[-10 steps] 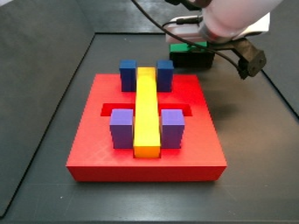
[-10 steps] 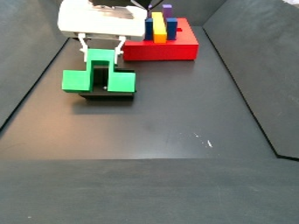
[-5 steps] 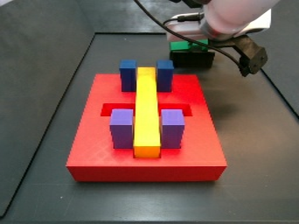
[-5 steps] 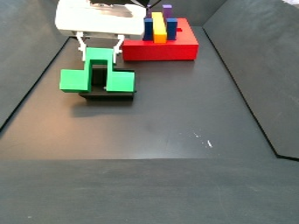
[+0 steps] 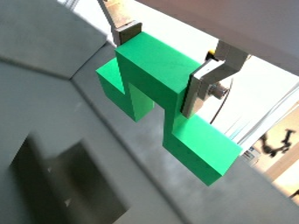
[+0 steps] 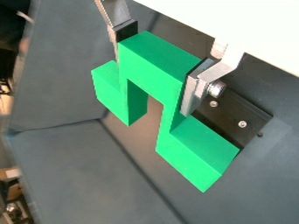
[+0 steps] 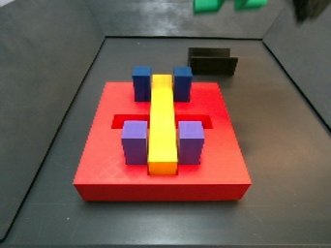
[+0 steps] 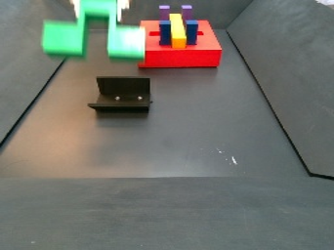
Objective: Pick up the green object. Move up. Place the green object on the fixture. Regrasp the green object. Move to above the board. Insert the green object.
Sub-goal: Move to above the board.
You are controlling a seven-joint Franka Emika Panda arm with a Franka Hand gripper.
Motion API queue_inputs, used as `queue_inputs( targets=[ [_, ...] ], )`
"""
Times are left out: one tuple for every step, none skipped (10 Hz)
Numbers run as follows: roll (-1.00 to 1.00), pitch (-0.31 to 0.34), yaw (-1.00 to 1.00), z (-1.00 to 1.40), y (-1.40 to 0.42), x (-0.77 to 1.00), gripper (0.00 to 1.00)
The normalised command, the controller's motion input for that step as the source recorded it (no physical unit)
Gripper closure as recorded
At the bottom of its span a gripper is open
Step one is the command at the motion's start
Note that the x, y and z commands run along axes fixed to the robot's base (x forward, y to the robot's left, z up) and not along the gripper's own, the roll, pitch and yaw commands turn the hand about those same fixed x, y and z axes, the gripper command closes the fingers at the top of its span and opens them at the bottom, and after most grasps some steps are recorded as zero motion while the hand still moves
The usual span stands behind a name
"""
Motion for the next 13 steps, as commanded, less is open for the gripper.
queue_inputs(
  targets=[
    [-0.01,0.008,-0.06,1.40,-0.03,-0.03,1.00],
    [-0.01,0.025,-0.04,1.40,-0.04,-0.04,1.00],
    [-0.02,0.052,-0.04,0.75,-0.02,-0.02,1.00],
    [0.00,0.070,-0.02,0.35,-0.01,0.01,1.00],
    [-1.00,0.136,-0.14,0.25,-1.40,-1.06,1.00],
    [-1.00,0.130,-0.13,0.28,-1.40,-1.09,1.00],
    [-1.00,0.116,-0.12,0.29,-1.40,-1.17,1.00],
    [-1.00,0.124,-0.11,0.26,-1.40,-1.18,1.00],
    [-1.00,0.133,-0.10,0.28,-1.40,-1.15,1.00],
    [-1.00,0.136,-0.09,0.28,-1.40,-1.16,1.00],
    [-1.00,0.137,-0.08,0.13,-0.70,-0.61,1.00],
    [-1.00,0.140,-0.07,0.05,-0.28,-0.28,1.00],
    [-1.00,0.130,-0.06,0.03,-0.15,-0.16,1.00]
  ],
)
